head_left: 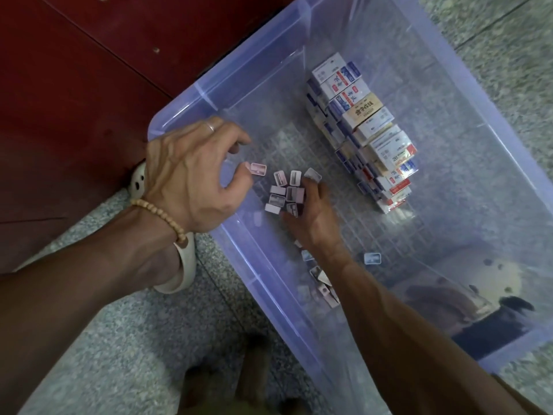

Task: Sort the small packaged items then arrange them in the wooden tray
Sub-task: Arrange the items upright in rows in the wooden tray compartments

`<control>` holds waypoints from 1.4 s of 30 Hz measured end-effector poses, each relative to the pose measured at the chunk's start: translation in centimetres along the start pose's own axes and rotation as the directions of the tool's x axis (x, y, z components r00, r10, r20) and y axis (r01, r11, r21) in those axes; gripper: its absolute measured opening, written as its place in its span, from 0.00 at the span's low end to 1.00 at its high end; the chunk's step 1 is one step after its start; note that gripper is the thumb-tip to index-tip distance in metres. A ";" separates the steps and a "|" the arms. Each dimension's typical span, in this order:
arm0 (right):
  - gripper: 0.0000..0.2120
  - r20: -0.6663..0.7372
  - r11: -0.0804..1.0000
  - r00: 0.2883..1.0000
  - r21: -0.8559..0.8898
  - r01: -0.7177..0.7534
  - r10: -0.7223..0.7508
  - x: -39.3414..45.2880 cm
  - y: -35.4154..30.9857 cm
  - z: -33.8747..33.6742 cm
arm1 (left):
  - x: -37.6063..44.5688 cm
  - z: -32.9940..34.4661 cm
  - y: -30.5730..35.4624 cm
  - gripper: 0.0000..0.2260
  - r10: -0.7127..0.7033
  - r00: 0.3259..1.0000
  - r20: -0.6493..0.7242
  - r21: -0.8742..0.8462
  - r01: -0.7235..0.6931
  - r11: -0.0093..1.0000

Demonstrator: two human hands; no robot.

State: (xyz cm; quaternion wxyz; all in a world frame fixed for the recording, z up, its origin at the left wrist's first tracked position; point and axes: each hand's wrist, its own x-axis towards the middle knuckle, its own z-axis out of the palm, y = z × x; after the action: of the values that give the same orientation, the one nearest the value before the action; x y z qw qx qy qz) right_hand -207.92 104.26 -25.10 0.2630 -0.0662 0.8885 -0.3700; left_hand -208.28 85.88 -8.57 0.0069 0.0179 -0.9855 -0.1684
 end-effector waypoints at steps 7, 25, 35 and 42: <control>0.41 0.106 0.713 0.891 -0.563 0.419 -0.441 0.9 3.2 -0.6 | 0.1 0.0 0.3 0.13 -0.010 1.000 -0.013 0.009 0.010 1.000; 0.31 0.305 0.527 0.764 -0.578 0.623 -0.569 6.1 2.9 -0.7 | -0.1 0.0 0.4 0.12 -0.031 0.999 -0.018 0.007 0.031 0.999; 0.19 0.175 0.583 0.766 -0.551 0.597 -0.619 7.7 1.4 -0.4 | -0.1 0.1 0.2 0.12 -0.015 1.000 -0.019 0.010 0.015 1.000; 0.18 0.224 0.587 0.800 -0.575 0.570 -0.556 7.8 0.4 -0.2 | -0.1 0.2 0.1 0.11 -0.010 1.000 -0.016 0.011 0.010 1.000</control>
State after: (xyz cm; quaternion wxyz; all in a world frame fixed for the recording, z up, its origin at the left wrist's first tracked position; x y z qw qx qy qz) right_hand -214.60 102.20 -28.48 0.1047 -0.4294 0.8887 -0.1220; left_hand -208.20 86.04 -8.69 0.0138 0.0240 -0.9863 -0.1627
